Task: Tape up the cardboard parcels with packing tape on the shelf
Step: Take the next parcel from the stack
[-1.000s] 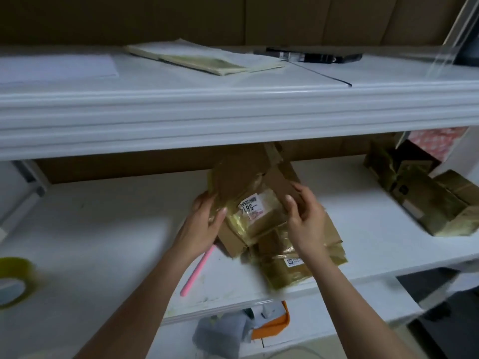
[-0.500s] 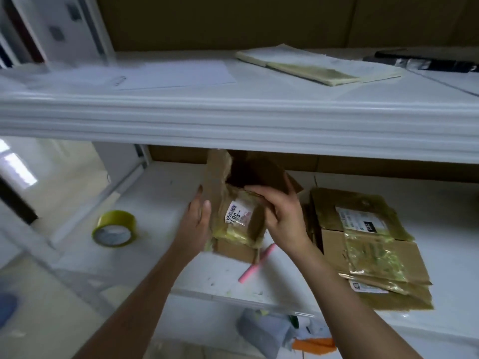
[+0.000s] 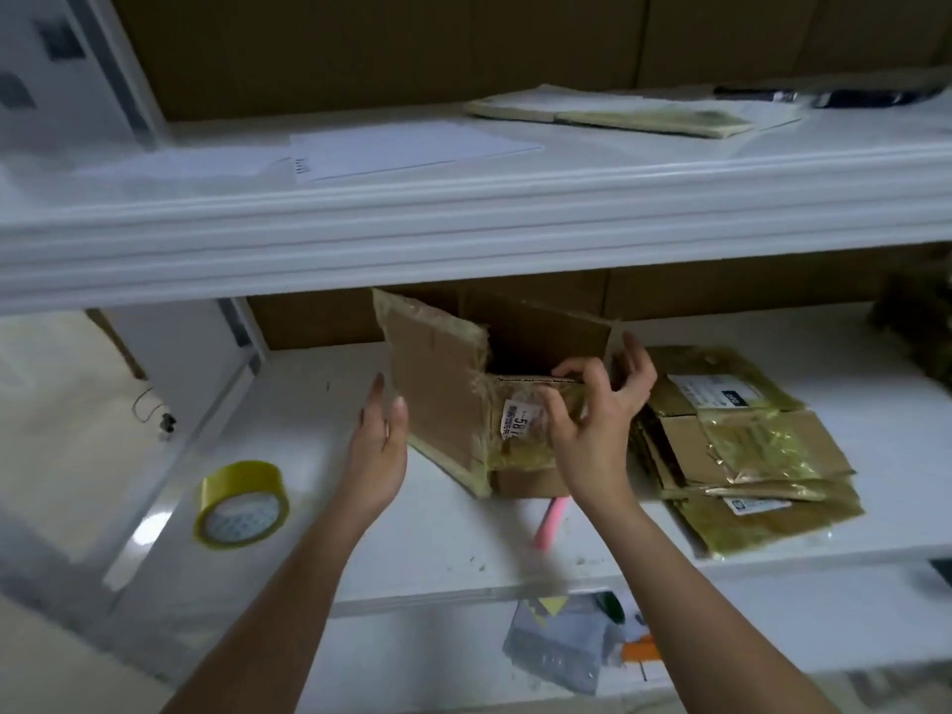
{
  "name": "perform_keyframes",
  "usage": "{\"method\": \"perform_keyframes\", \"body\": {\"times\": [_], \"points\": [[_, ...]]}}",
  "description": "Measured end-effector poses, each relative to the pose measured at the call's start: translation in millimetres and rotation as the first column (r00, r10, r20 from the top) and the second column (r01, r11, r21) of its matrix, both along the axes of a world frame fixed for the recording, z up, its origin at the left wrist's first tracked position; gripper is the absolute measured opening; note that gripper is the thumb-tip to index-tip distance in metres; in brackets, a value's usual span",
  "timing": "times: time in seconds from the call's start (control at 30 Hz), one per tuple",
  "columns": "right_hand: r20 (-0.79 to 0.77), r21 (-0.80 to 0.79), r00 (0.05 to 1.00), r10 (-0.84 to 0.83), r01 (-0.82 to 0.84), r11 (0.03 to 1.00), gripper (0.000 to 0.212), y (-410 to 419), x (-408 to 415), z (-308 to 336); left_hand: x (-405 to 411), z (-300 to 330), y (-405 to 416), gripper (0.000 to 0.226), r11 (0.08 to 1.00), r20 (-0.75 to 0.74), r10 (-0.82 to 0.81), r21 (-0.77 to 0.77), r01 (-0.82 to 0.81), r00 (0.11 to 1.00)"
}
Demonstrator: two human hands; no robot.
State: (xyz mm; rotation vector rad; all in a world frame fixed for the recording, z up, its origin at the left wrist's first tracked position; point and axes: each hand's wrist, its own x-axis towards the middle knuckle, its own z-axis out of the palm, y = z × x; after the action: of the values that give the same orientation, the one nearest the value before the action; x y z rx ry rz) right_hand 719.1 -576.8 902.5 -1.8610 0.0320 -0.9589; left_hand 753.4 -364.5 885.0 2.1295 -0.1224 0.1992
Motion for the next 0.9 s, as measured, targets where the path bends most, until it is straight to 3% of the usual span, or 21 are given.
{"method": "perform_keyframes", "body": {"times": [0.1, 0.27, 0.43, 0.67, 0.73, 0.83, 0.9], "points": [[0.006, 0.091, 0.999, -0.041, 0.040, 0.995, 0.033, 21, -5, -2, 8, 8, 29, 0.062, 0.996, -0.027, -0.094, 0.001, 0.094, 0.995], [0.022, 0.116, 1.000, -0.019, 0.016, 0.993, 0.025, 67, -14, -2, 26, 19, 84, 0.060, 0.995, -0.022, -0.101, 0.025, 0.101, 0.995], [0.065, 0.135, 0.997, -0.046, 0.037, 0.990, 0.033, 95, -28, -5, 47, 26, 112, 0.061, 0.992, -0.048, -0.069, -0.111, 0.063, 0.996], [0.045, 0.126, 0.994, 0.104, -0.109, 0.986, 0.024, 81, -33, 5, 57, 32, 117, 0.053, 0.938, -0.009, -0.053, -0.344, 0.047, 0.999], [0.003, 0.185, 0.995, 0.104, -0.102, 0.977, 0.034, 76, -30, 7, 59, 27, 122, 0.049, 0.927, 0.007, -0.051, -0.372, 0.049, 0.999], [-0.076, 0.234, 0.995, -0.067, 0.083, 0.969, 0.069, 74, -24, 4, 62, 20, 127, 0.039, 0.911, -0.008, -0.087, -0.406, 0.076, 0.996], [-0.106, 0.265, 0.980, -0.171, 0.194, 0.945, 0.072, 82, -24, -1, 59, 18, 127, 0.032, 0.886, -0.001, -0.121, -0.450, 0.107, 0.993]]}}
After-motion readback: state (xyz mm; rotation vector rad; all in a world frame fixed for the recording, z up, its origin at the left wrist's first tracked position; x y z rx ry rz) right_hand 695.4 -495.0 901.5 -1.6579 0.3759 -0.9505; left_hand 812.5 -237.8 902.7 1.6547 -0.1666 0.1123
